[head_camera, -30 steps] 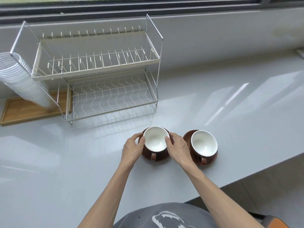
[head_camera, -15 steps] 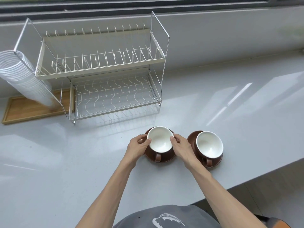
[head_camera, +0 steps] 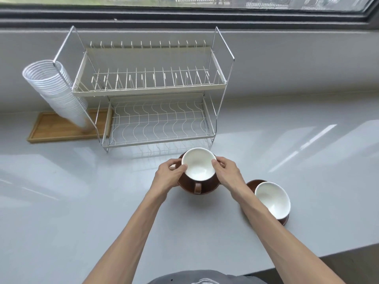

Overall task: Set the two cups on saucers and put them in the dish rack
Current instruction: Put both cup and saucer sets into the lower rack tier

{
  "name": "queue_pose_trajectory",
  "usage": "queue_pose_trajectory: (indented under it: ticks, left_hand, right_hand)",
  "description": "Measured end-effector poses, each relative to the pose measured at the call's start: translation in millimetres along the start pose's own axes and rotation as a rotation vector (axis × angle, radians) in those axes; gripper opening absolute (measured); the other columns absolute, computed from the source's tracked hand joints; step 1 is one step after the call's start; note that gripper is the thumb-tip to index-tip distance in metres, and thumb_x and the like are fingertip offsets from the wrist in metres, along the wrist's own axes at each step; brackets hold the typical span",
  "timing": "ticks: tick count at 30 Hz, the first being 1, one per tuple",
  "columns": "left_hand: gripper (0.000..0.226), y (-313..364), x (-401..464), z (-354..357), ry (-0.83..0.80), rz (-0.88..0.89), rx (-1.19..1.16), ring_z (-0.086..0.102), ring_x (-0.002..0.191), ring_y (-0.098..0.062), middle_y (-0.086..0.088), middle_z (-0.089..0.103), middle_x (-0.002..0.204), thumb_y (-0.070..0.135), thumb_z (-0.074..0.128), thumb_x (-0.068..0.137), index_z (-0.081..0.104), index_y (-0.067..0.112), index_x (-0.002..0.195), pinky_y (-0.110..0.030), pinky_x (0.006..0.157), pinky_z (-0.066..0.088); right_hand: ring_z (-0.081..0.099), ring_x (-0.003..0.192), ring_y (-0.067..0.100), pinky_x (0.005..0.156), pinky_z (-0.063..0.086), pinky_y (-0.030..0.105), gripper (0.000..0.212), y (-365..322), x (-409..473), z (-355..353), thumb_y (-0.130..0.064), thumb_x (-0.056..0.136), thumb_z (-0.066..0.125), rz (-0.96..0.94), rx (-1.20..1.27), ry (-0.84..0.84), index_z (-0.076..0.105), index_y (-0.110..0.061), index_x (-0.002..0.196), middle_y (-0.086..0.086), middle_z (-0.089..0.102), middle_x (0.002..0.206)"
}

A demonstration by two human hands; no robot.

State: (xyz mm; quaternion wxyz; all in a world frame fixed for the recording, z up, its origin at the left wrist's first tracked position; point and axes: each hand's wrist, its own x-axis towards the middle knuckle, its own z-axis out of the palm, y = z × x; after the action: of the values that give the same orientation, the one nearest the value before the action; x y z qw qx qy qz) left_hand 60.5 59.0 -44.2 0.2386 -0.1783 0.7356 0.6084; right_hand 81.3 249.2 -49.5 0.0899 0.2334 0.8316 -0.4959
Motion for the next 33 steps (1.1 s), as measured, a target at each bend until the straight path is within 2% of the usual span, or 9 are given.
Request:
queue_pose_trajectory:
  ticks: [3, 7, 11, 13, 15, 18, 22, 28, 33]
  left_hand:
    - [0.039, 15, 2, -6, 0.045, 0.017, -0.004, 0.071, 0.105, -0.029, -0.012, 0.073, 0.113, 0.023, 0.064, 0.085, 0.066, 0.021, 0.125, -0.048, 0.092, 0.06]
    - [0.044, 38, 6, -15, 0.087, 0.054, -0.023, 0.072, 0.104, -0.027, -0.01, 0.074, 0.11, 0.028, 0.064, 0.078, 0.068, 0.023, 0.121, -0.049, 0.091, 0.061]
    - [0.051, 60, 17, -25, 0.115, 0.088, -0.006, 0.072, 0.103, -0.026, -0.009, 0.074, 0.109, 0.035, 0.063, 0.074, 0.068, 0.025, 0.124, -0.047, 0.091, 0.061]
    - [0.049, 72, 25, -29, 0.127, 0.1, 0.006, 0.071, 0.103, -0.026, -0.009, 0.074, 0.11, 0.035, 0.062, 0.076, 0.068, 0.025, 0.124, -0.047, 0.09, 0.061]
    - [0.052, 83, 34, -31, 0.134, 0.104, 0.025, 0.071, 0.103, -0.026, -0.008, 0.074, 0.111, 0.038, 0.061, 0.073, 0.068, 0.027, 0.123, -0.046, 0.089, 0.062]
    - [0.054, 98, 49, -33, 0.149, 0.107, 0.027, 0.072, 0.103, -0.026, -0.007, 0.074, 0.111, 0.04, 0.06, 0.068, 0.068, 0.029, 0.12, -0.047, 0.087, 0.062]
    - [0.052, 108, 72, -33, 0.164, 0.1, 0.012, 0.072, 0.103, -0.029, -0.009, 0.073, 0.112, 0.04, 0.06, 0.067, 0.069, 0.028, 0.118, -0.049, 0.084, 0.063]
    - [0.052, 114, 106, -32, 0.168, 0.076, 0.011, 0.072, 0.104, -0.029, -0.009, 0.072, 0.118, 0.038, 0.061, 0.073, 0.067, 0.028, 0.123, -0.048, 0.088, 0.062]
    - [0.058, 116, 128, -30, 0.188, 0.068, 0.009, 0.071, 0.105, -0.03, -0.009, 0.07, 0.124, 0.041, 0.06, 0.07, 0.065, 0.025, 0.125, -0.049, 0.089, 0.061]
  right_hand:
    - [0.061, 0.104, 0.023, 0.096, 0.053, 0.043, 0.034, -20, 10, 0, -0.039, 0.098, 0.048, -0.03, 0.024, -0.015, 0.07, -0.024, 0.121, -0.002, 0.072, 0.11]
    - [0.061, 0.107, 0.023, 0.098, 0.053, 0.042, 0.036, -46, 27, -3, -0.039, 0.099, 0.048, -0.088, 0.029, -0.019, 0.069, -0.022, 0.123, -0.002, 0.07, 0.114]
    - [0.058, 0.091, 0.029, 0.076, 0.045, 0.035, 0.037, -68, 44, -3, -0.041, 0.098, 0.047, -0.138, 0.014, -0.029, 0.068, -0.011, 0.103, 0.009, 0.069, 0.094]
    - [0.061, 0.094, 0.031, 0.074, 0.044, 0.035, 0.038, -78, 53, -2, -0.042, 0.099, 0.047, -0.157, 0.024, -0.027, 0.069, -0.011, 0.103, 0.015, 0.072, 0.104]
    - [0.059, 0.089, 0.027, 0.072, 0.043, 0.034, 0.039, -87, 64, 0, -0.043, 0.1, 0.046, -0.17, 0.031, -0.03, 0.07, -0.013, 0.101, 0.014, 0.072, 0.1]
    - [0.049, 0.079, 0.02, 0.069, 0.038, 0.034, 0.041, -98, 82, 5, -0.043, 0.101, 0.045, -0.172, 0.035, -0.038, 0.068, -0.011, 0.092, 0.003, 0.059, 0.078]
    - [0.033, 0.066, 0.018, 0.061, 0.025, 0.035, 0.044, -109, 105, 13, -0.037, 0.101, 0.044, -0.161, 0.06, -0.022, 0.038, -0.017, 0.062, -0.003, 0.034, 0.064]
    - [0.035, 0.067, 0.019, 0.065, 0.027, 0.036, 0.038, -120, 133, 22, -0.034, 0.102, 0.04, -0.157, 0.038, -0.003, 0.039, -0.02, 0.067, -0.001, 0.037, 0.067]
    - [0.03, 0.059, 0.015, 0.057, 0.022, 0.034, 0.04, -122, 155, 30, -0.03, 0.103, 0.039, -0.181, 0.033, 0.019, 0.031, -0.021, 0.064, -0.007, 0.03, 0.06]
